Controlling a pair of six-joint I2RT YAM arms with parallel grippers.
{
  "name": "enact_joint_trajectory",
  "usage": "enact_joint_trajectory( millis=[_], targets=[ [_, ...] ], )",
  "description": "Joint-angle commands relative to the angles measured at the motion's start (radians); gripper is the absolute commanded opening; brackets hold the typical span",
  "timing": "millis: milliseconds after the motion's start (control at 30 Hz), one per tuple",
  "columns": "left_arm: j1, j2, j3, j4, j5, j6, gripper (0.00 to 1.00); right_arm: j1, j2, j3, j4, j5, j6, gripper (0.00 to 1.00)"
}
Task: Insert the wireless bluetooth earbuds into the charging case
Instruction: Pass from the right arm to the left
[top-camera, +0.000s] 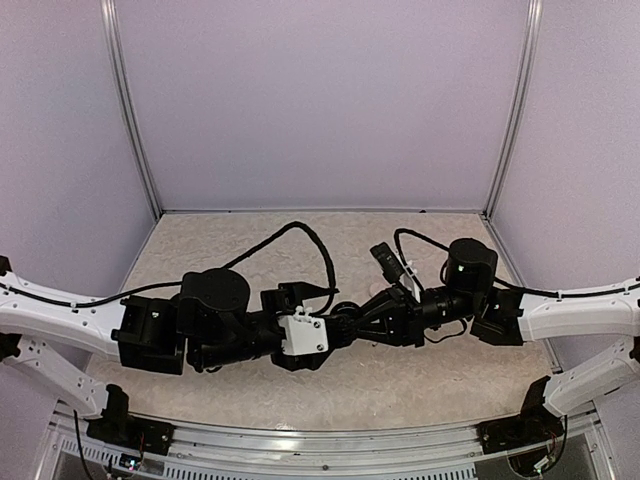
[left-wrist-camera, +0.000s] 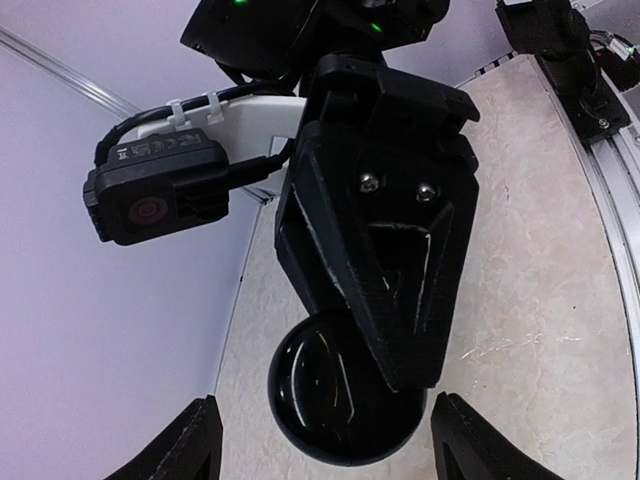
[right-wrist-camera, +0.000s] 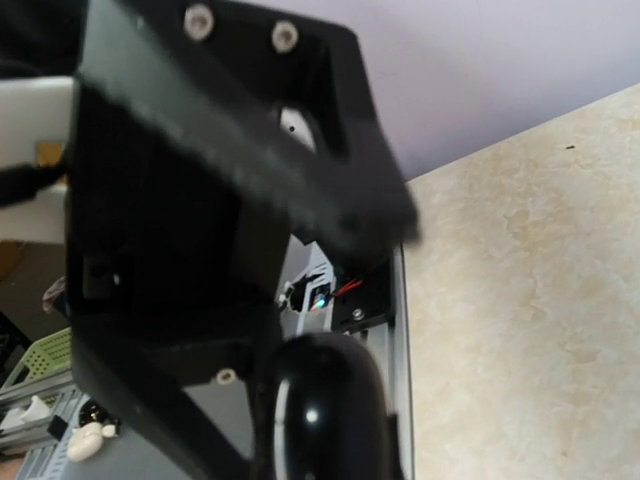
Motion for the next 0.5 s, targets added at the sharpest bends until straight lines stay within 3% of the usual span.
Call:
enact_joint_trajectory(
  millis=[0,267,467],
  targets=[
    [-0.004,0.031,0.056,-0.045,0.061,0.023,0.70,-0.005,0.009,0.033,0.004,-0.028,0.021,0.00],
    [0.016,0.064,0.080,-0.063,0.085,0.003,0.66,-0.004,0.021,0.038,0.008,-0.036,0.024,0.00],
    [0.020,0.067,0.073,-0.047,0.074,-0.003,0.56,-0.004,0.029,0.043,0.008,-0.043,0.026,0.00]
  ],
)
